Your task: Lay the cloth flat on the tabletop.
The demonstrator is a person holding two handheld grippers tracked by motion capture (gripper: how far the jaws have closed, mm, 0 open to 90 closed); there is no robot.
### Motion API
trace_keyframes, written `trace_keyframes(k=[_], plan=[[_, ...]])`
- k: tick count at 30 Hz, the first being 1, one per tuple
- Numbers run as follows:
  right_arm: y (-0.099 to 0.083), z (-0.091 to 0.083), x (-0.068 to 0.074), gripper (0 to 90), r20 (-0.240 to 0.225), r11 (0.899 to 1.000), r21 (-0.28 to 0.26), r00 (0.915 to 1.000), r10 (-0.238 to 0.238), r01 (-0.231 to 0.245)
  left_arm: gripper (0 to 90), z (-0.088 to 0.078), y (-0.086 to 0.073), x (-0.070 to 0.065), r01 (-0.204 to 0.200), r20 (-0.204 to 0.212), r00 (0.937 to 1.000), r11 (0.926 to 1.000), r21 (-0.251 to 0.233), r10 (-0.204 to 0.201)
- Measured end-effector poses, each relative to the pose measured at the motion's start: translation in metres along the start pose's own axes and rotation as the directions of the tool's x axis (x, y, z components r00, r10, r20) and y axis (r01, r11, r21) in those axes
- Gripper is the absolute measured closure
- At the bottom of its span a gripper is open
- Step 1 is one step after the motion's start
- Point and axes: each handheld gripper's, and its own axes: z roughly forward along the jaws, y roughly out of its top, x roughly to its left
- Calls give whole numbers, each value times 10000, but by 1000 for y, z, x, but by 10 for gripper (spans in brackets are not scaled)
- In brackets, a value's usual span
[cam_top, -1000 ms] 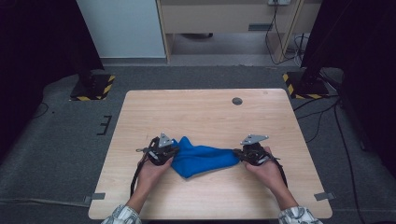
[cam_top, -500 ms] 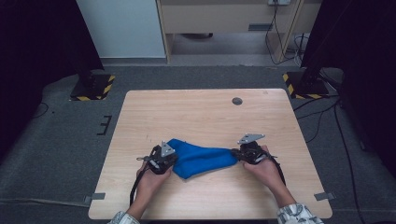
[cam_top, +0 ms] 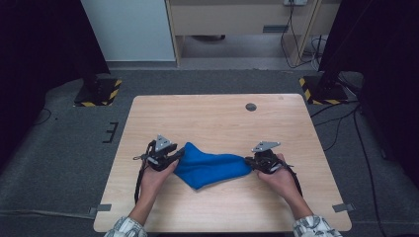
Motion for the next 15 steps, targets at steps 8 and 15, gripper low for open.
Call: trace_keyframes(k=[8,15], plan=[[0,0,0,837,46,10000,-42,10000,38,-38,516,43,10,5,-383,215,9991,9958,837,366],[0,-1,-1,832,55,9999,-62,9999,92,-92,564,65,1,1,-908,281,9958,9811,1706,873]])
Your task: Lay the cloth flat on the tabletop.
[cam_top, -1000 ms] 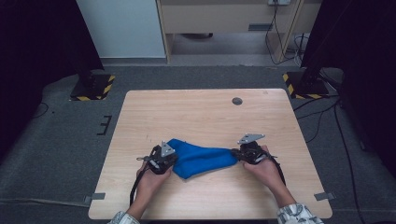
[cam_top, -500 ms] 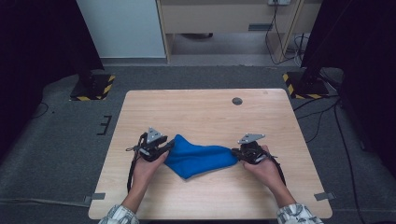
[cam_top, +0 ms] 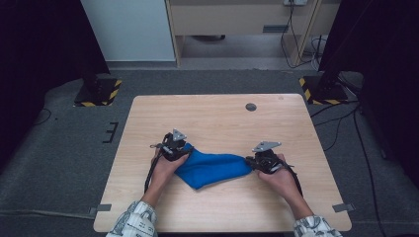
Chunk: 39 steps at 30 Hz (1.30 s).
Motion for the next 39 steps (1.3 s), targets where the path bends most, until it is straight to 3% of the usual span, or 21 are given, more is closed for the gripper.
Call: trace_keyframes(k=[8,13,16,24,26,29,34,37,39], plan=[[1,-2,0,844,11,9999,-121,10000,-11,11,842,-1,1,-6,-299,121,9995,9995,41,299],[1,-3,0,843,21,9999,-121,10000,21,-20,861,-16,6,-5,9,-75,10000,9973,-734,-14],[1,-3,0,838,65,9999,-125,10000,-50,51,862,-28,10,-5,136,-36,9999,9910,-1332,-142],[2,-4,2,803,54,9998,-207,10000,-80,81,873,-56,16,-3,217,-271,9992,9724,-2324,-288],[2,-3,3,765,68,9997,-235,9999,-94,96,874,-61,15,-1,360,-324,9984,9681,-2479,-454],[2,-1,4,628,156,9997,-240,9999,-38,42,875,-65,11,3,469,-525,9967,9646,-2596,-626],[5,-3,2,426,411,9980,-579,9988,280,-256,874,-65,3,9,700,-715,9934,9682,-2404,-895],[6,-4,-2,382,611,9960,-704,9963,601,-557,874,-63,1,11,750,-773,9925,9703,-2301,-950],[8,-2,-3,423,683,9935,-794,9939,865,-810,874,-62,1,11,678,-862,9923,9719,-2254,-893]])
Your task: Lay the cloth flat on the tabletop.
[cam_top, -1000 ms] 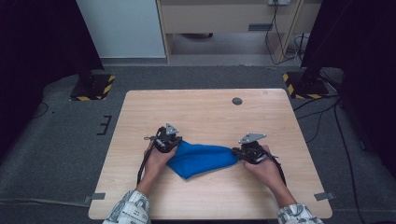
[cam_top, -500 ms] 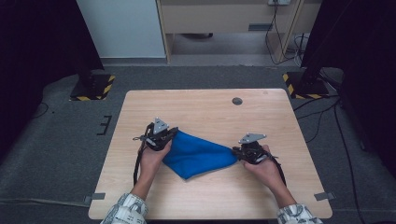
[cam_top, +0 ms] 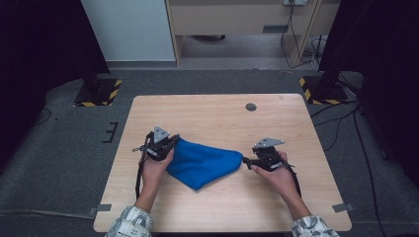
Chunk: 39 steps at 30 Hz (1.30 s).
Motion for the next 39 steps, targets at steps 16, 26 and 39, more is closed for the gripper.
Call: trace_keyframes(k=[16,26,39], plan=[[7,46,17,589,618,9953,899,9976,311,-366,873,4,-8,4,184,-20,9998,9997,157,-184],[9,38,16,871,272,9995,301,9996,-69,60,871,1,-4,0,233,101,9997,9997,-59,-232],[44,-26,1,872,683,9915,-1246,9972,-297,380,871,-6,13,-14,431,590,9975,9958,-802,-385]])
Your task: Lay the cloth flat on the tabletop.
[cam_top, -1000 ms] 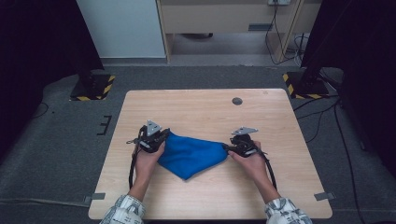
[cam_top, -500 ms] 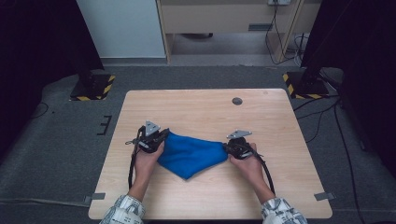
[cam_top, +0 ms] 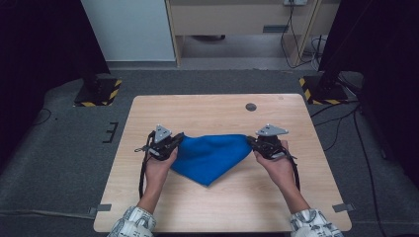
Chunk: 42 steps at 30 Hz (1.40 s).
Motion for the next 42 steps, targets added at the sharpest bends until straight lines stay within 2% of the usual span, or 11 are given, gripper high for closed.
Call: trace_keyframes(k=[8,18,21,25,32,38,42], plan=[[16,-22,-10,872,200,9976,-688,9998,65,-51,870,-3,17,-10,-170,165,9997,9990,-404,177],[30,-41,-10,872,369,9927,-1199,9993,-72,116,868,-9,42,-12,-392,85,9992,9952,-891,401],[33,-43,-10,872,443,9907,-1325,9987,-251,307,867,-8,44,-11,-366,98,9992,9953,-902,376],[35,-42,-11,872,497,9906,-1346,9986,-195,260,867,-6,44,-11,-256,128,9996,9957,-889,268],[39,-46,-11,871,547,9887,-1476,9983,-176,255,867,-8,46,-12,-297,96,9995,9946,-992,308],[41,-55,-10,872,585,9856,-1665,9981,-187,283,867,-16,49,-15,-408,49,9991,9921,-1184,417],[42,-59,-11,872,634,9849,-1708,9978,-193,299,867,-20,51,-15,-315,36,9995,9902,-1357,323]])
